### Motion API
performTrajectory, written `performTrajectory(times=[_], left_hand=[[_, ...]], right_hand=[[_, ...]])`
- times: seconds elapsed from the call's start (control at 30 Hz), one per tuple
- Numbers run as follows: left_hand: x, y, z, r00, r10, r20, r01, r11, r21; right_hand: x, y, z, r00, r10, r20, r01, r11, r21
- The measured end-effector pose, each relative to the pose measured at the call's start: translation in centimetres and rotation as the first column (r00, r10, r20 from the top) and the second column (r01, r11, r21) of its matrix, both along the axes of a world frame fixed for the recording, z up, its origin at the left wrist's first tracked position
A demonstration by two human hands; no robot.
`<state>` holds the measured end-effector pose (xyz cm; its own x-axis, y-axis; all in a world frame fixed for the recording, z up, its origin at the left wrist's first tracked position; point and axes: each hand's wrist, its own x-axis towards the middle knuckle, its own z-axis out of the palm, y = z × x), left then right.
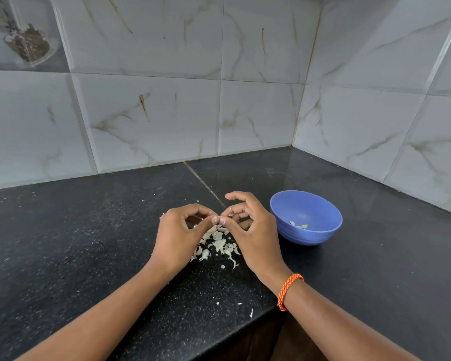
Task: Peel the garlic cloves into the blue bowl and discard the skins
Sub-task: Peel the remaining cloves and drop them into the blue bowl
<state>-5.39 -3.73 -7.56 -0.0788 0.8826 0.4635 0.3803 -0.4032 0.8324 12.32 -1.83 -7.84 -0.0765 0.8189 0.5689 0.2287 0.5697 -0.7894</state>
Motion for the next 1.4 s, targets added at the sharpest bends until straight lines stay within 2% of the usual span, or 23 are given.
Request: performTrajectory(times=[0.37, 0.5, 0.57, 0.8, 0.93, 1.07, 1.2, 1.4], left_hand=[[0.14, -0.26, 0.14, 0.995, 0.102, -0.002, -0.102, 0.994, 0.026], [-0.02, -0.28, 0.36, 0.988, 0.152, 0.013, -0.152, 0.988, 0.031], [-0.15, -0.27, 0.45, 0.986, 0.164, 0.015, -0.165, 0.986, 0.022], [-0.03, -0.31, 0.39, 0.990, 0.139, 0.014, -0.139, 0.990, 0.021], [-0.01, -0.34, 0.34, 0.992, 0.127, 0.000, -0.127, 0.992, 0.019], [-0.05, -0.17, 0.13, 0.995, 0.098, 0.010, -0.098, 0.995, -0.003], [-0.08, -0.14, -0.01, 0.996, 0.083, 0.015, -0.083, 0.996, -0.012], [-0.02, 0.16, -0.30, 0.999, 0.051, 0.016, -0.051, 0.998, -0.026]], right_hand=[[-0.12, 0.32, -0.42, 0.984, -0.131, 0.124, 0.119, 0.988, 0.101], [0.11, 0.58, -0.59, 0.978, -0.183, 0.105, 0.173, 0.980, 0.093], [0.14, 0.48, -0.67, 0.984, -0.157, 0.087, 0.151, 0.986, 0.068], [-0.15, 0.44, -0.61, 0.974, -0.130, 0.187, 0.109, 0.987, 0.115], [-0.08, 0.45, -0.62, 0.982, -0.080, 0.170, 0.073, 0.996, 0.050], [-0.13, 0.55, -0.73, 0.979, -0.042, 0.200, 0.025, 0.996, 0.086], [-0.13, 0.10, -0.25, 0.990, 0.025, 0.135, -0.032, 0.998, 0.049], [-0.08, -0.33, 0.05, 0.996, -0.022, 0.091, 0.016, 0.998, 0.064]])
